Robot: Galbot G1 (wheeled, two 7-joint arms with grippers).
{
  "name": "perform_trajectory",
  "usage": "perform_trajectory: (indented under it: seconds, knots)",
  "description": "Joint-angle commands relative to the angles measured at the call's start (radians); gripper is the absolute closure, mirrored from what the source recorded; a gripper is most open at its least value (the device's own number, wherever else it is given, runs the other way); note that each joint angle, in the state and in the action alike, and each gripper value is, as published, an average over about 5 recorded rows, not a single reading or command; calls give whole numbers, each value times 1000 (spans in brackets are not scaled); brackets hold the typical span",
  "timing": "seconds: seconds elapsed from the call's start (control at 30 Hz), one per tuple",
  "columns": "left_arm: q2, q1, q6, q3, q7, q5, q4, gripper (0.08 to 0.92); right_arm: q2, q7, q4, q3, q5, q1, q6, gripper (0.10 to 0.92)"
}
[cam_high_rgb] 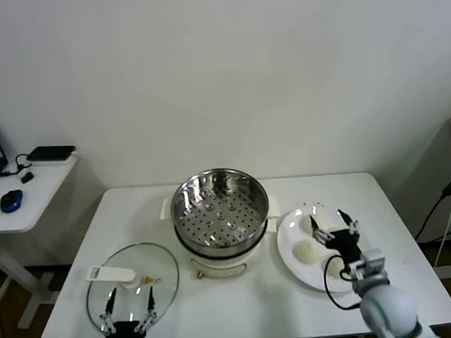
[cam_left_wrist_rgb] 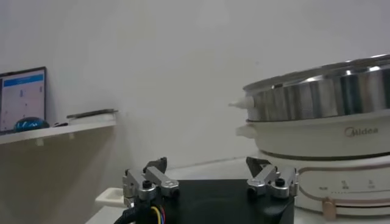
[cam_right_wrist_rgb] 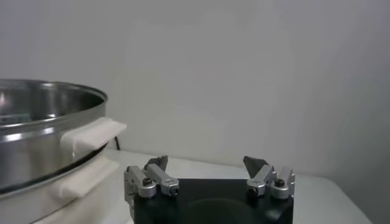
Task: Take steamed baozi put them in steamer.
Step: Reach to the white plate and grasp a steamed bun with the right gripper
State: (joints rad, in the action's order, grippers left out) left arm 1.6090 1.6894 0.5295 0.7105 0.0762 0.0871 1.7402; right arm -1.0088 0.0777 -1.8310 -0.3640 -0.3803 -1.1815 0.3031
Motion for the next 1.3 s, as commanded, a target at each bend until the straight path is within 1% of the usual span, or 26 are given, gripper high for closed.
perform_trajectory:
  seconds: [0.03,0.17,0.27,0.37,0.47,0.6,0.8,0.93,1.1,1.3]
  knots:
    - [21,1,2,0,0,1,0,177,302,-101,49,250,-46,423,409,203]
    - [21,2,4,-4,-1,5,2,177,423,-317,112,426,-4,624,475,203]
    - [21,3,8,-8,-1,12,1,177,511,-476,174,617,14,812,466,203]
    - [21,1,11,-11,-1,19,-6,177,572,-642,242,851,29,1029,413,203]
    - [22,-3,13,-16,-1,25,-12,177,580,-774,313,1117,39,1254,341,203]
    - [23,-6,15,-21,-1,31,-18,177,526,-900,409,1436,15,1517,260,203]
    - [23,-8,14,-27,-1,31,-16,177,419,-992,503,1764,-83,1742,143,203]
    - [24,-9,14,-29,-1,30,-11,177,340,-1057,542,1930,-102,1855,69,203]
    - [25,-8,16,-30,-1,30,-11,177,236,-1083,629,1980,-121,1852,36,203]
    - [22,-9,19,-19,-1,30,-19,177,164,-1101,732,1930,-60,1753,3,203]
